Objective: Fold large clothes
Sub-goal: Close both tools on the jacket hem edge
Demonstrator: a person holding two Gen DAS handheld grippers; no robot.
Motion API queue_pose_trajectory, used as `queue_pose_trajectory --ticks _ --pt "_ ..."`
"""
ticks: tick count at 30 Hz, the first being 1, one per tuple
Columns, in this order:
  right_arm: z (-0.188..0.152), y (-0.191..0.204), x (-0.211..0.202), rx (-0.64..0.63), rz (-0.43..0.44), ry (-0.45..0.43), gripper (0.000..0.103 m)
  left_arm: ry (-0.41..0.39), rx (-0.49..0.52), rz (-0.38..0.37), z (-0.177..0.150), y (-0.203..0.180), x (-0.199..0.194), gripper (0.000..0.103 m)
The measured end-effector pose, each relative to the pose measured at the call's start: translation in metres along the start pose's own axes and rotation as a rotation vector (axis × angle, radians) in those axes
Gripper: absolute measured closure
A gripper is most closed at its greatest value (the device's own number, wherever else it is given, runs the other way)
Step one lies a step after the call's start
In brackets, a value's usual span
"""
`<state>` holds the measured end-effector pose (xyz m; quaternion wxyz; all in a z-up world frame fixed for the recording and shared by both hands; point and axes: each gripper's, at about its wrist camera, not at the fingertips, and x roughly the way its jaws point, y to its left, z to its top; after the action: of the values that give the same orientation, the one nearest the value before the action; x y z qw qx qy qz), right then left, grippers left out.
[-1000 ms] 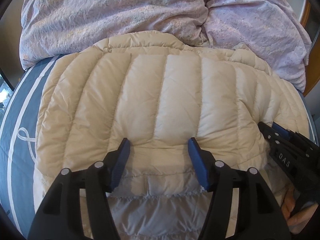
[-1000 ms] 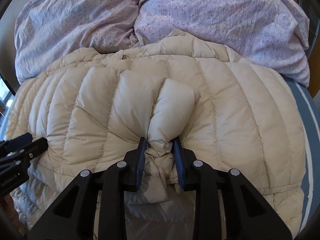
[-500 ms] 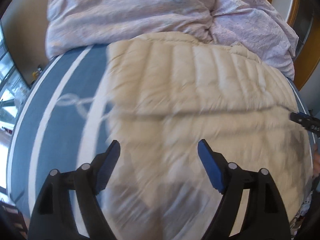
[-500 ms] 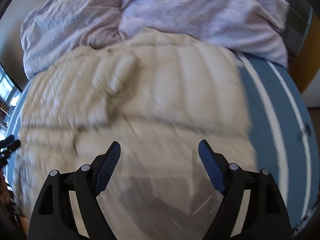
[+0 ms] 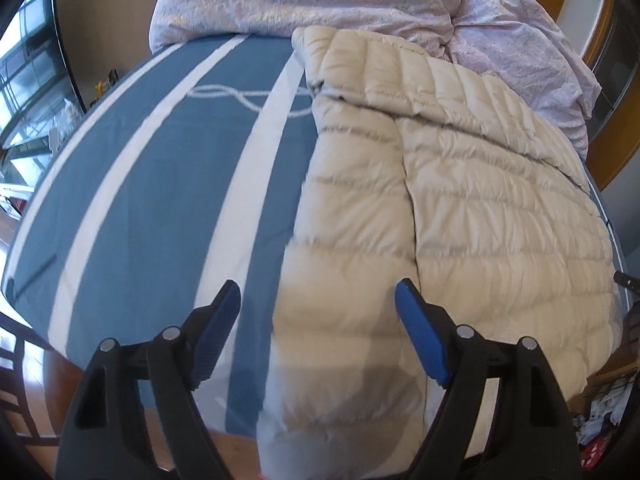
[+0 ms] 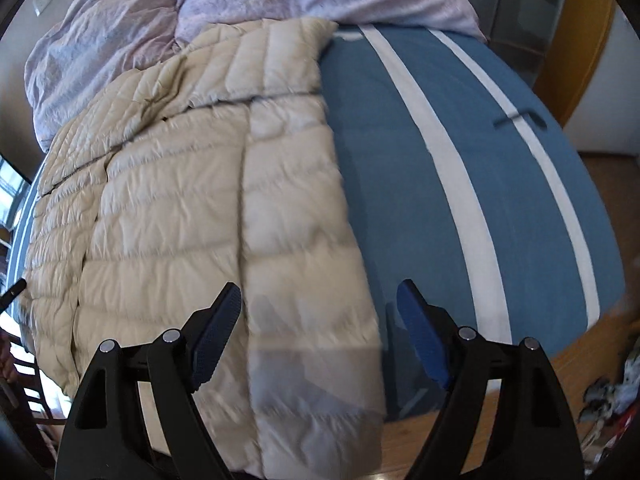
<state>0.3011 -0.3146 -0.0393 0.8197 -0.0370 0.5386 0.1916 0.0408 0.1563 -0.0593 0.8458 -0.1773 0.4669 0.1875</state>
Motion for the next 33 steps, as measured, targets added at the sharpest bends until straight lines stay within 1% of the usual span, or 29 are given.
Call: queue_pose_trajectory --ticks 7,9,11,14,19,22,29,31,33 --pt "-0.024 -0.021 -0.004 0.070 0.068 0.018 0.023 0.009 -0.002 -0.040 -0.024 -0.005 -0.005 0.024" --pt "-0.029 -0.025 -0.006 0.083 0.086 0.017 0.029 0.012 -0.001 -0.050 -0.030 -0.008 -0.007 0.026" --pt "-0.035 -0.029 -0.007 0.097 0.115 0.021 0.032 0.013 0.001 -0.058 -0.036 -0.010 -0.009 0.028" --pt "-0.041 -0.033 -0.007 0.116 0.142 0.027 0.036 0.009 0.001 -0.064 -0.043 -0.013 -0.012 0.030" --pt "-0.051 -0.038 -0.010 0.132 0.184 0.014 0.039 0.003 0.000 -0.064 -0.050 -0.013 -0.016 0.035" --pt "-0.054 -0.035 -0.010 0.129 0.208 0.018 0.045 0.001 -0.006 -0.066 -0.053 -0.012 -0.018 0.037" --pt "-0.060 -0.033 -0.012 0.125 0.243 0.023 0.053 0.010 0.001 -0.061 -0.057 -0.011 -0.021 0.037" --pt "-0.061 -0.033 -0.012 0.129 0.250 0.026 0.054 0.011 0.009 -0.053 -0.058 -0.014 -0.022 0.038" --pt "-0.062 -0.034 -0.012 0.131 0.258 0.031 0.054 0.010 0.014 -0.046 -0.059 -0.015 -0.022 0.042"
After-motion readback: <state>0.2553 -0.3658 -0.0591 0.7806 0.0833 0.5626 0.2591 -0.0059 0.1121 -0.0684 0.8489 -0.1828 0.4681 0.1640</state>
